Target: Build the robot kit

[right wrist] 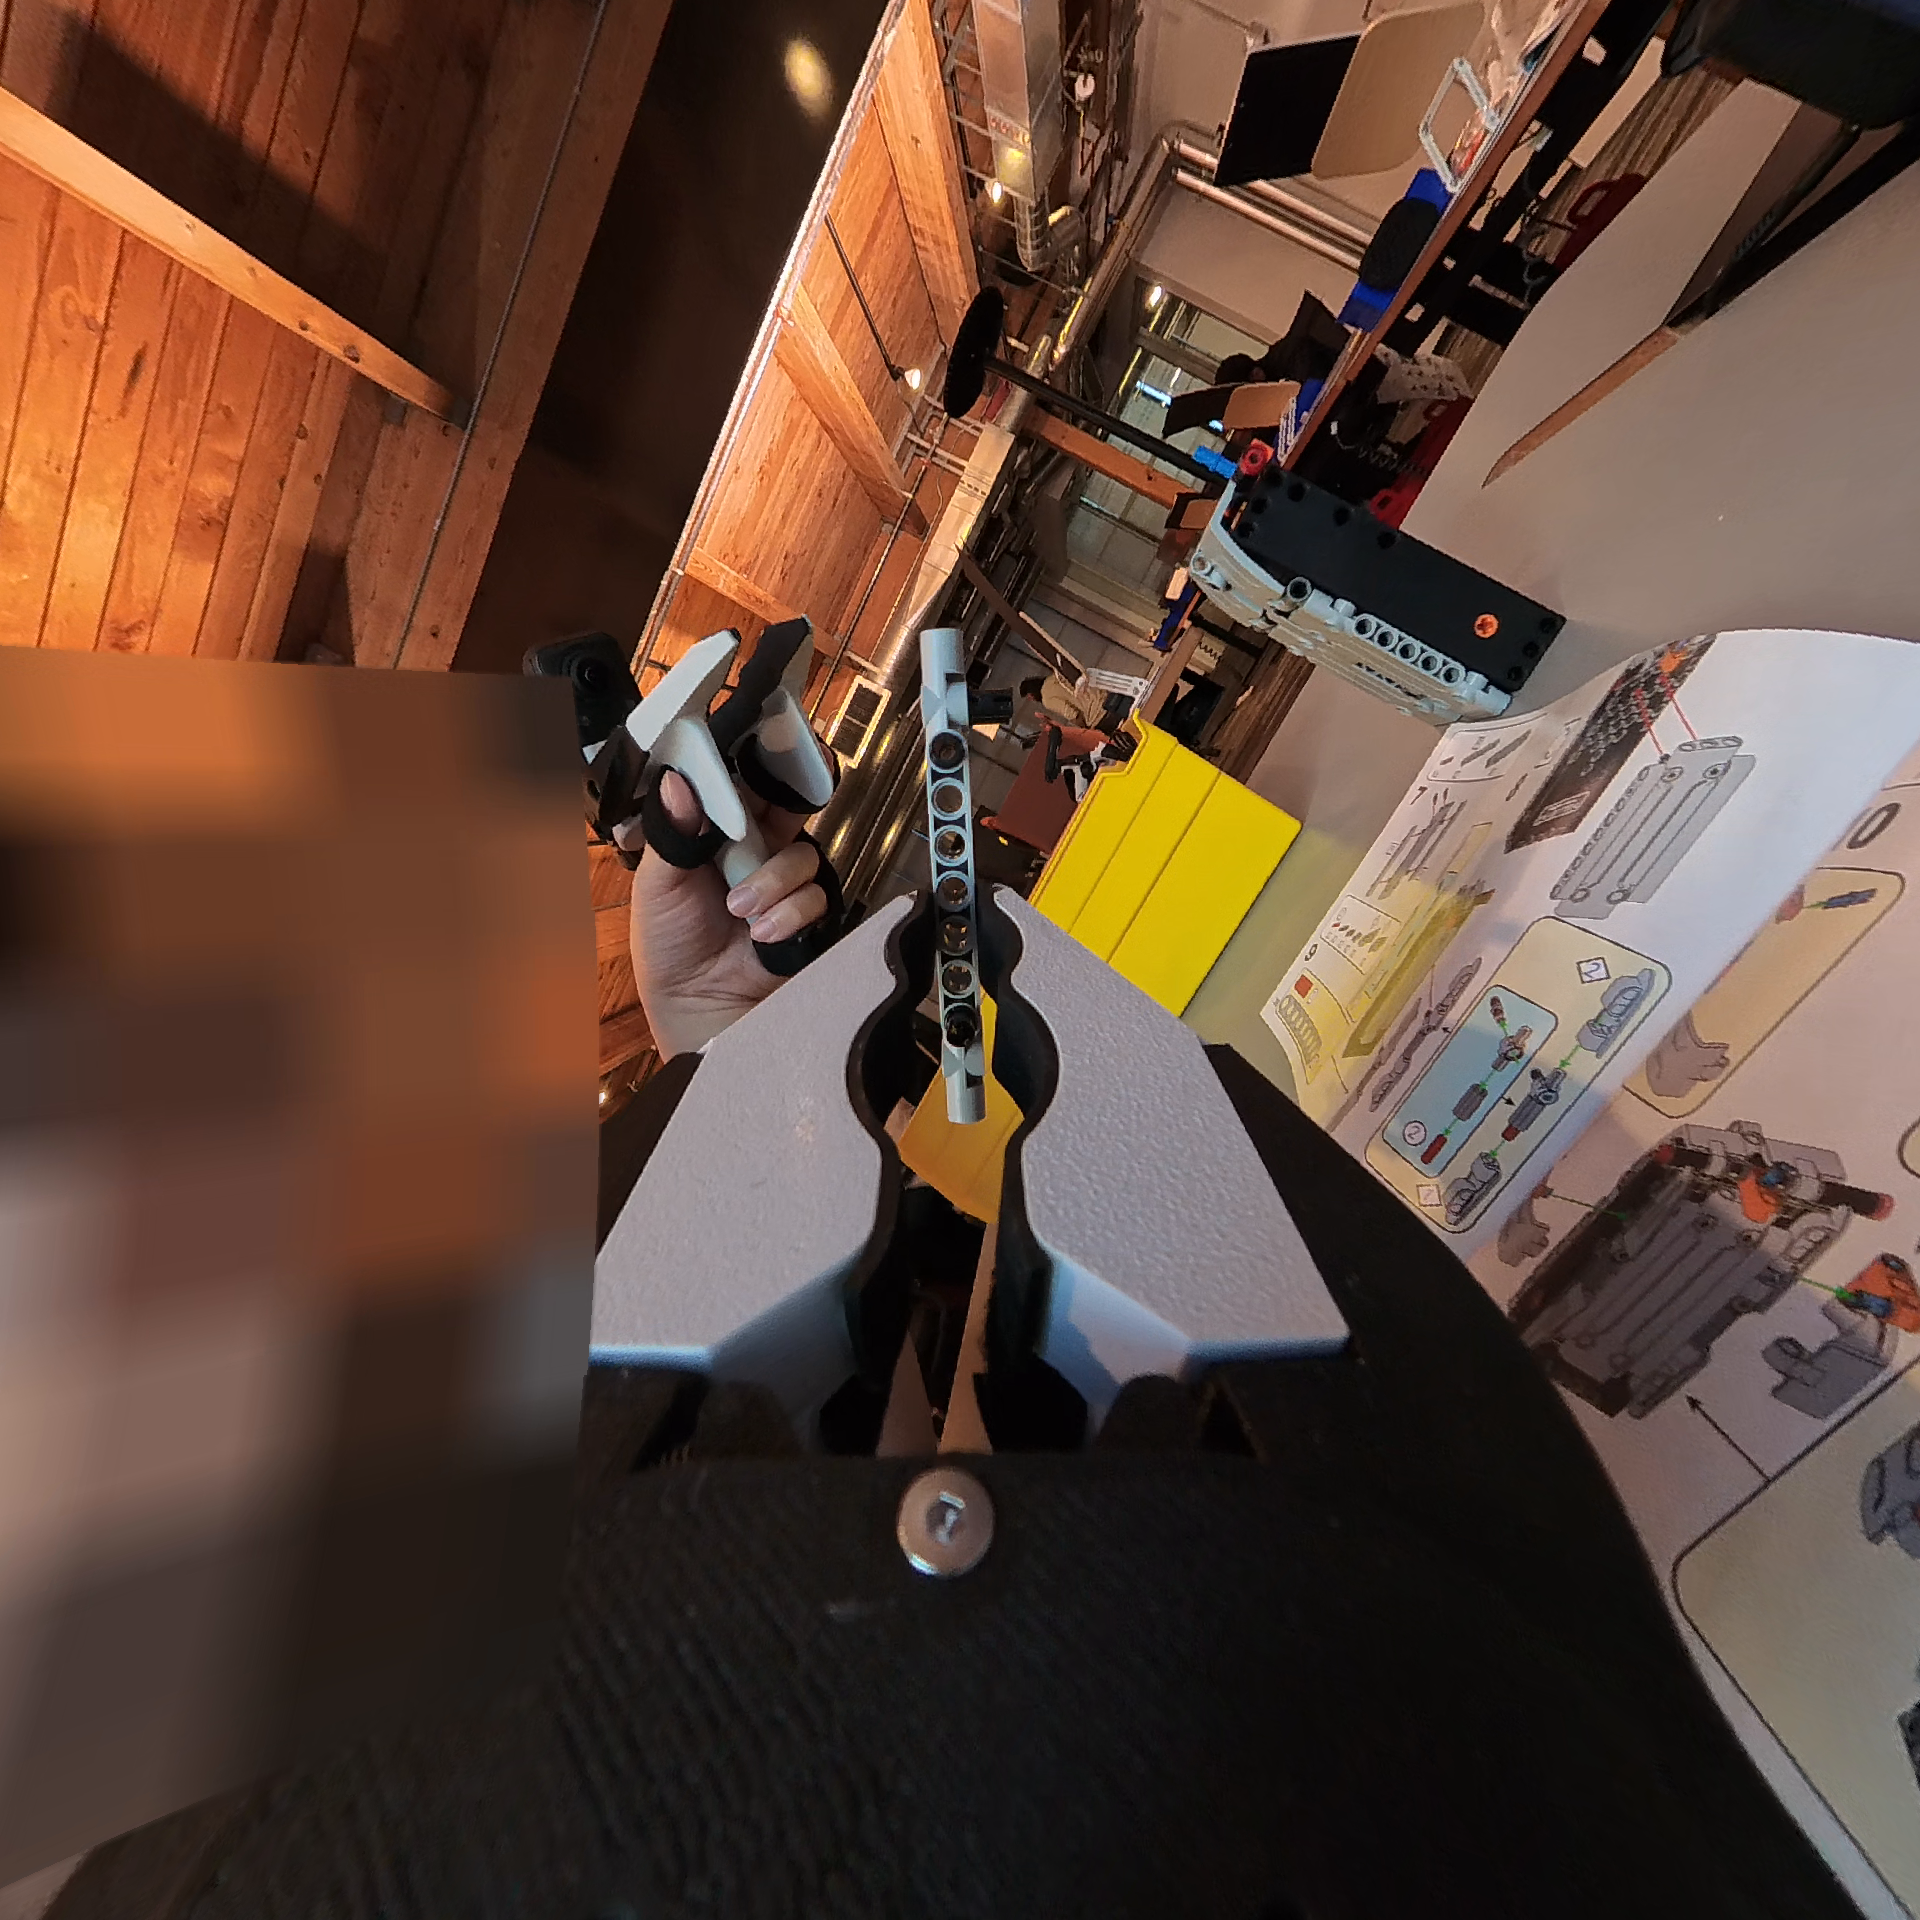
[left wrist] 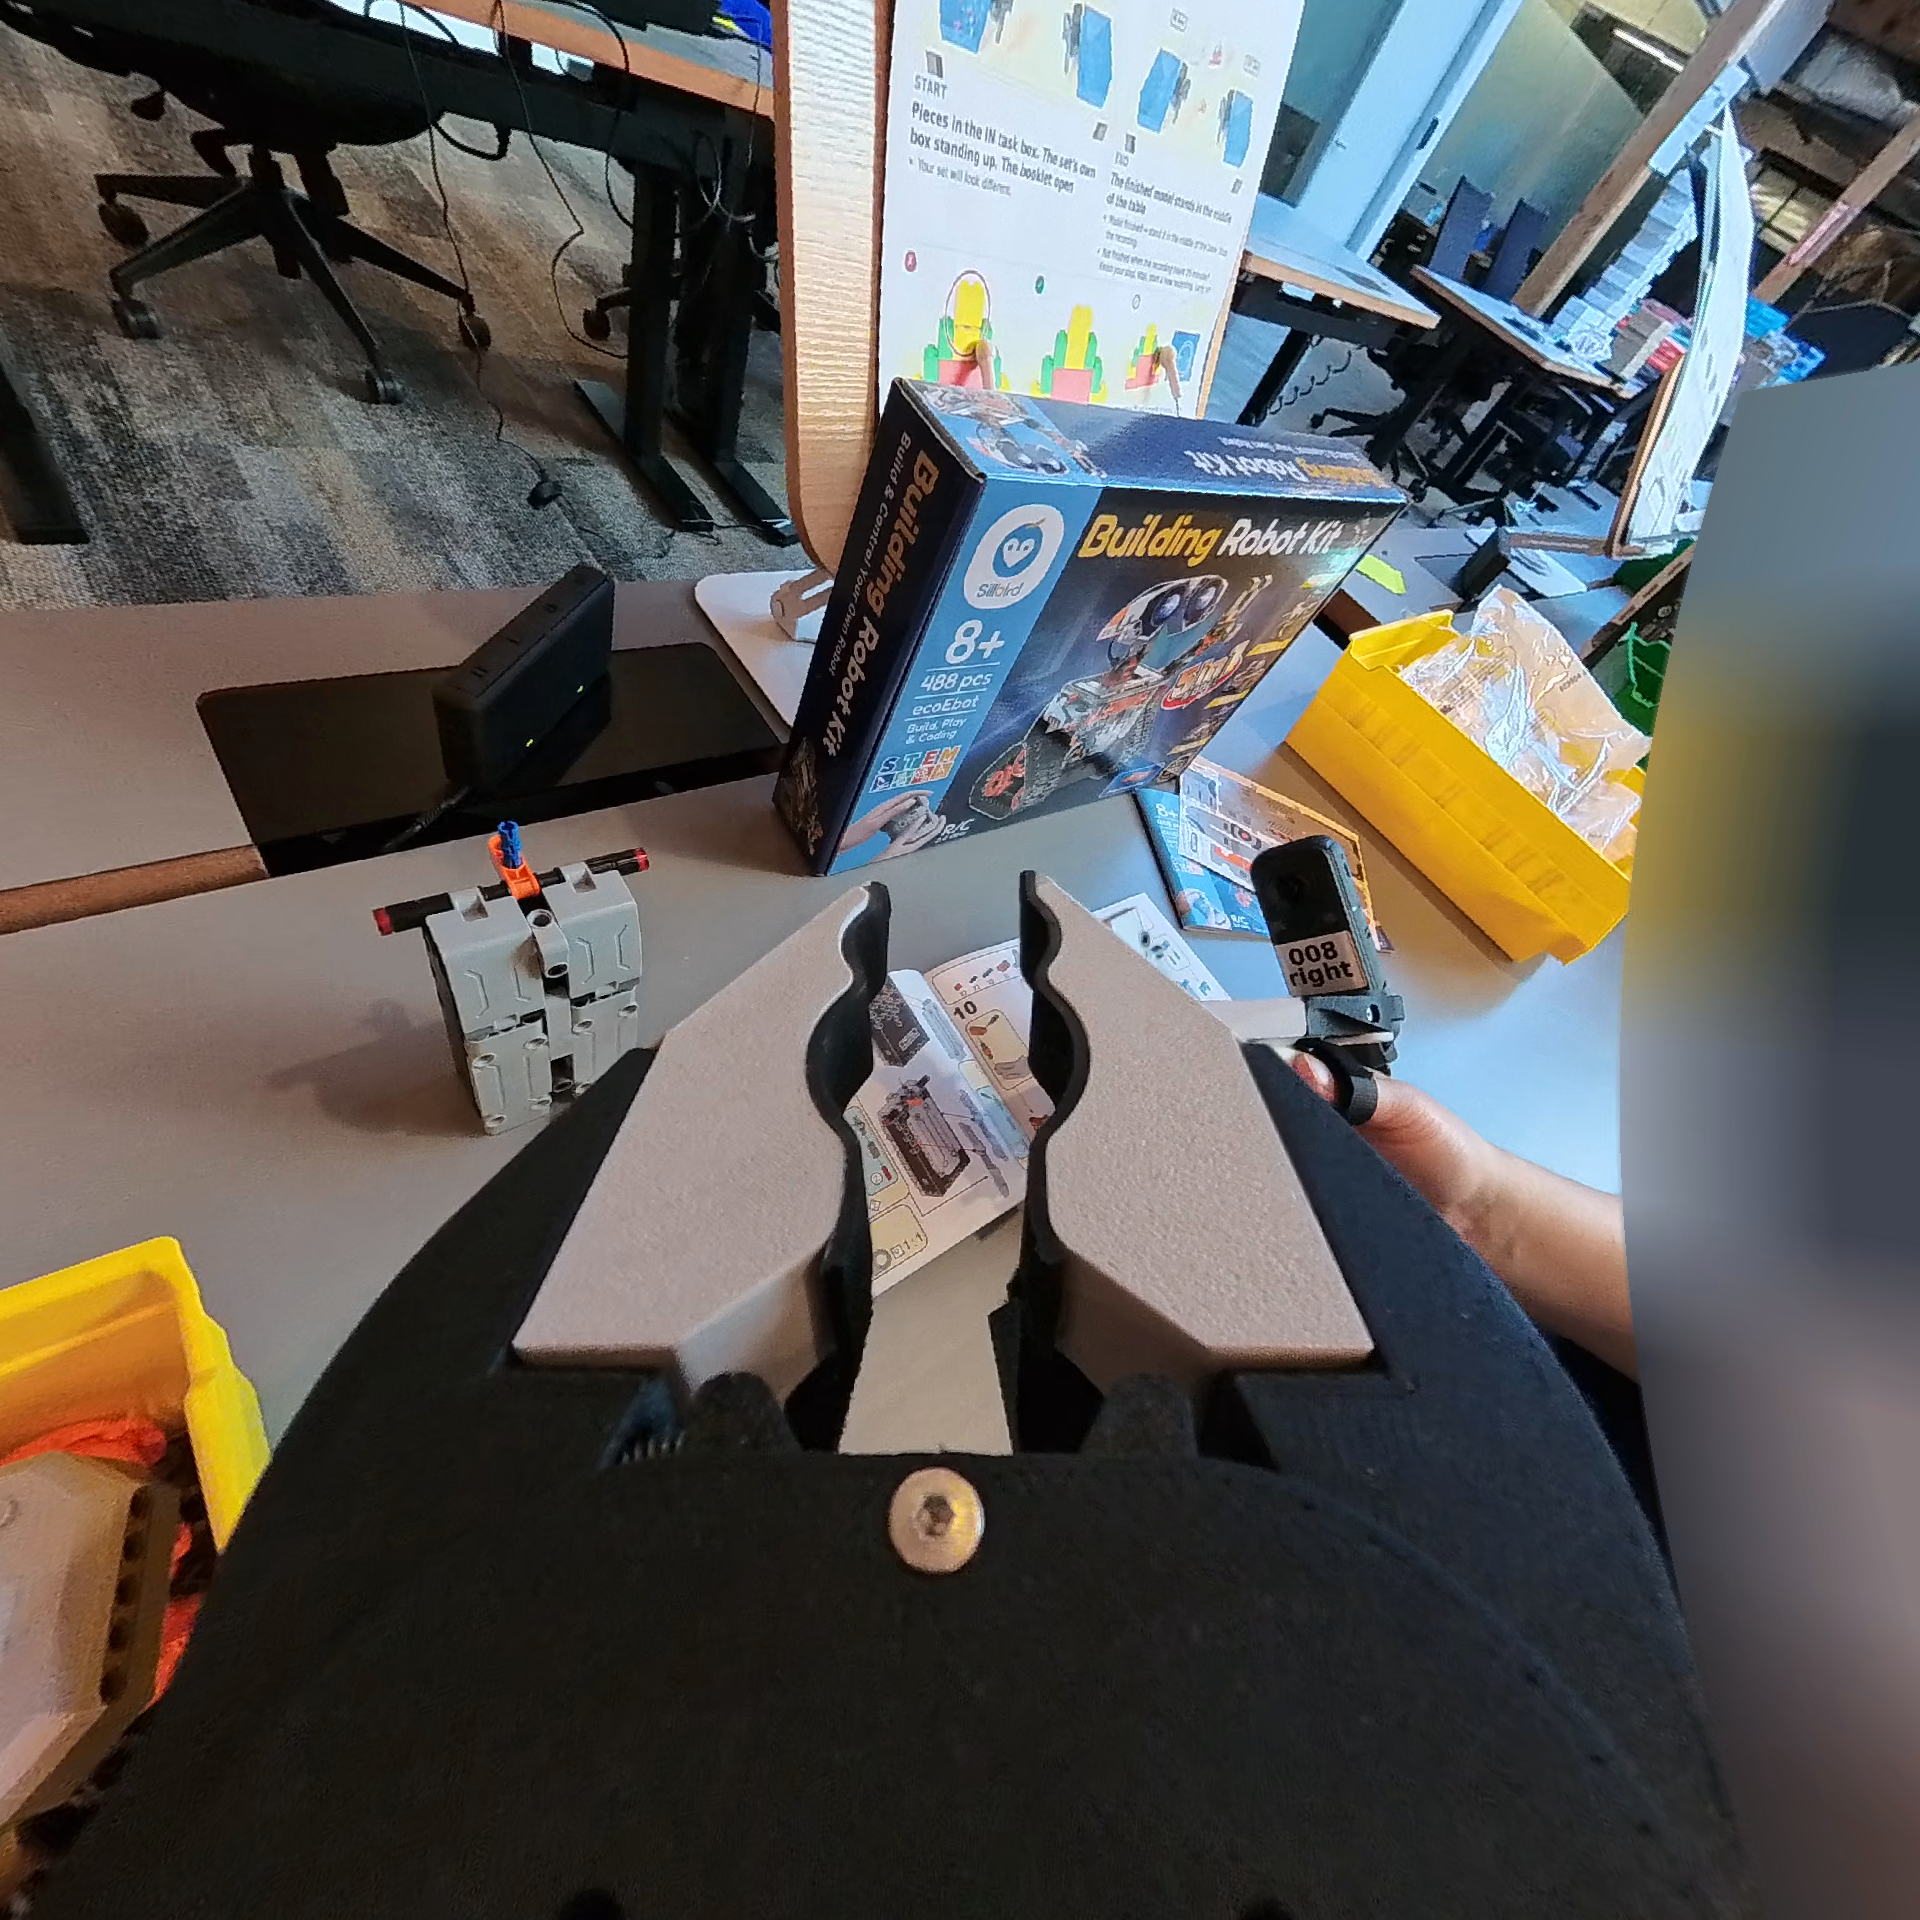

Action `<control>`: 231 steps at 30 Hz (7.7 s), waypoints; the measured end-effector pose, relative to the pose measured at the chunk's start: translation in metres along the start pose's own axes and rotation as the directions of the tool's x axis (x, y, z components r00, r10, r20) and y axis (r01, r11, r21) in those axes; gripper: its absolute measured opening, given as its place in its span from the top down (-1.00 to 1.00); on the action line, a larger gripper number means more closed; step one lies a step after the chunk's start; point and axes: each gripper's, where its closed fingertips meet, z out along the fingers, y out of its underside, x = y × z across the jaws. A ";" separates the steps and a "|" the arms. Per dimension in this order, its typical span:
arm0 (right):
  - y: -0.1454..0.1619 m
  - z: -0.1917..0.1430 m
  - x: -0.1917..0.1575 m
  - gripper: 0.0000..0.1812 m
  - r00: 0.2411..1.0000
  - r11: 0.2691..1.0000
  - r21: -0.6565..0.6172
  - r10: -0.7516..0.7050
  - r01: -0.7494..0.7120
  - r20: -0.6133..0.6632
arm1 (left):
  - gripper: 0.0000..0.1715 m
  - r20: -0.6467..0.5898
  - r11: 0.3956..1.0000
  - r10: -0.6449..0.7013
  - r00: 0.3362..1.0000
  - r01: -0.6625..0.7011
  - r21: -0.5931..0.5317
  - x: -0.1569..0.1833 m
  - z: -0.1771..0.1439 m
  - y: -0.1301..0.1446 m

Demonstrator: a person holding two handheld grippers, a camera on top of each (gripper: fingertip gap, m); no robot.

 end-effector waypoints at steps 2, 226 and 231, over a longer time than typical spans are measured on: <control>-0.001 -0.001 -0.001 0.94 1.000 1.000 0.002 0.002 -0.002 0.002 | 0.73 0.003 1.000 0.004 1.000 -0.004 -0.003 0.001 0.000 0.000; 0.142 -0.066 0.026 0.94 0.913 0.811 -0.581 -0.183 -0.070 -0.365 | 0.86 -0.322 0.673 -0.474 0.820 0.101 -0.733 0.068 0.025 0.265; 0.139 -0.066 0.030 0.94 0.907 0.837 -0.539 -0.155 -0.090 -0.392 | 0.82 -0.348 0.675 -0.494 0.797 0.100 -0.731 0.079 0.024 0.267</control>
